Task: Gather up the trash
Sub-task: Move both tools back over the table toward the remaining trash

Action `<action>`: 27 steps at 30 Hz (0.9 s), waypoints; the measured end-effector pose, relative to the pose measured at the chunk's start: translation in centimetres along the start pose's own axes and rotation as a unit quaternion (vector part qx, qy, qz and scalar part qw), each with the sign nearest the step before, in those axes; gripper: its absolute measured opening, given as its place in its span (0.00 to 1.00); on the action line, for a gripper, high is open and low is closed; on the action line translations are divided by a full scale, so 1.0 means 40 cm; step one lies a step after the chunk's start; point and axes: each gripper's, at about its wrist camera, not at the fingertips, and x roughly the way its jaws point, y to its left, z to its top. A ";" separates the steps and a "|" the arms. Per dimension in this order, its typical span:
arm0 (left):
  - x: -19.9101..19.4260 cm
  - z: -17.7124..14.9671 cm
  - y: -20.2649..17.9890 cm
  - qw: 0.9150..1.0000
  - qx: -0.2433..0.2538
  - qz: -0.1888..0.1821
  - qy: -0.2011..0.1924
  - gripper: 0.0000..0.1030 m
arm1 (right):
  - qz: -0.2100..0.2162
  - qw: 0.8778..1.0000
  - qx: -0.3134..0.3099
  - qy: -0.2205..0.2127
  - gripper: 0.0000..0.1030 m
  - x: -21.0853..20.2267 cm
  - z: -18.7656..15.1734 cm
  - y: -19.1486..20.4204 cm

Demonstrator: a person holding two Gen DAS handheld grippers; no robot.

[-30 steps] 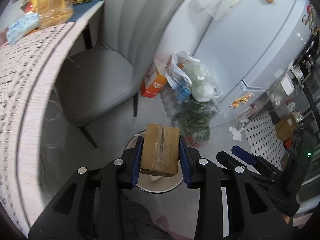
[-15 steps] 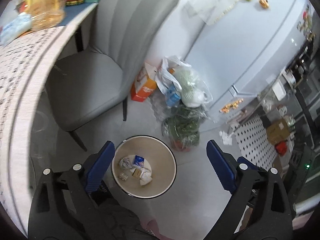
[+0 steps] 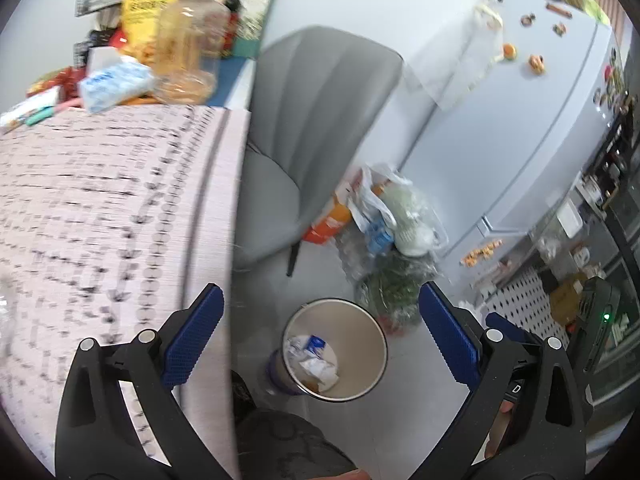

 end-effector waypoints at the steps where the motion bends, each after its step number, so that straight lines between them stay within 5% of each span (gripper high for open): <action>1: -0.018 0.000 0.017 1.000 -0.004 0.005 -0.007 0.94 | 0.002 1.000 -0.005 0.002 0.92 -0.003 0.001 0.015; 14: -0.201 -0.036 0.189 0.995 -0.063 0.048 -0.062 0.94 | 0.056 0.995 -0.083 0.008 0.92 -0.037 -0.006 0.248; 27: -0.366 -0.103 0.446 0.977 -0.143 0.108 -0.113 0.94 | 0.109 0.981 -0.159 0.030 0.92 -0.022 -0.048 0.509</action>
